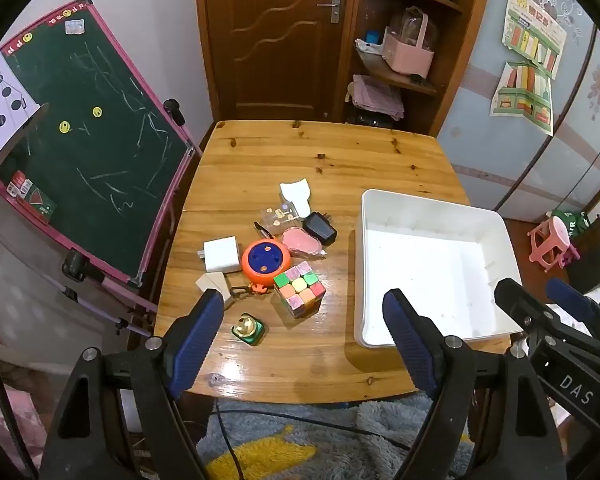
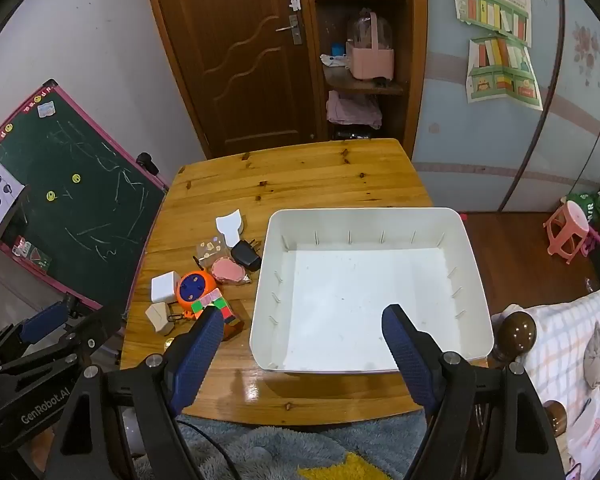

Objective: Organize rigid objects
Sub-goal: 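Move both tools toward the table and the white bin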

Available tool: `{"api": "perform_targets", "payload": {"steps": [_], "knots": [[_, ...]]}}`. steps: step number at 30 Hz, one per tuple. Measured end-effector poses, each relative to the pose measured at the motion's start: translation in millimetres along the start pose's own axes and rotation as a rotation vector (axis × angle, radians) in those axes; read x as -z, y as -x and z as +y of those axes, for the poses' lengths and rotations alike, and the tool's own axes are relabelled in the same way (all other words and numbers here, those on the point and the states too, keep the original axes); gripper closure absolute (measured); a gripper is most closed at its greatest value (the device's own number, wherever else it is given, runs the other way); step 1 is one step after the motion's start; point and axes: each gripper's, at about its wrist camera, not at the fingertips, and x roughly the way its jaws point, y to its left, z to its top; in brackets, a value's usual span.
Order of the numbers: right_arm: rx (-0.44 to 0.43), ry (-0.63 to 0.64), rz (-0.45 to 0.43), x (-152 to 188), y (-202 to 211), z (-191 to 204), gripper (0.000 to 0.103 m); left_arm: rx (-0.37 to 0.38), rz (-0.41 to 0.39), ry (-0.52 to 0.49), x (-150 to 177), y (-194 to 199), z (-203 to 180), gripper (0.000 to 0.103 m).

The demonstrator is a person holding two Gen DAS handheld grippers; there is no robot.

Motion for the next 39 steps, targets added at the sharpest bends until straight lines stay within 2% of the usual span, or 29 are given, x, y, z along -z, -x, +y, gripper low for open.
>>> {"api": "perform_targets", "payload": {"steps": [17, 26, 39], "knots": [[0.005, -0.027, -0.002, -3.0, -5.5, -4.3, 0.021, 0.007, -0.002, -0.007, 1.5, -1.8, -1.8, 0.019], [0.015, -0.045, -0.027, -6.2, -3.3, -9.9, 0.021, 0.014, -0.048, -0.021, -1.4, 4.9, -7.4, 0.019], [0.033, -0.034, -0.048, -9.0, 0.1, -10.2, 0.021, 0.013, -0.054, -0.015, -5.3, 5.8, -6.7, 0.019]]}}
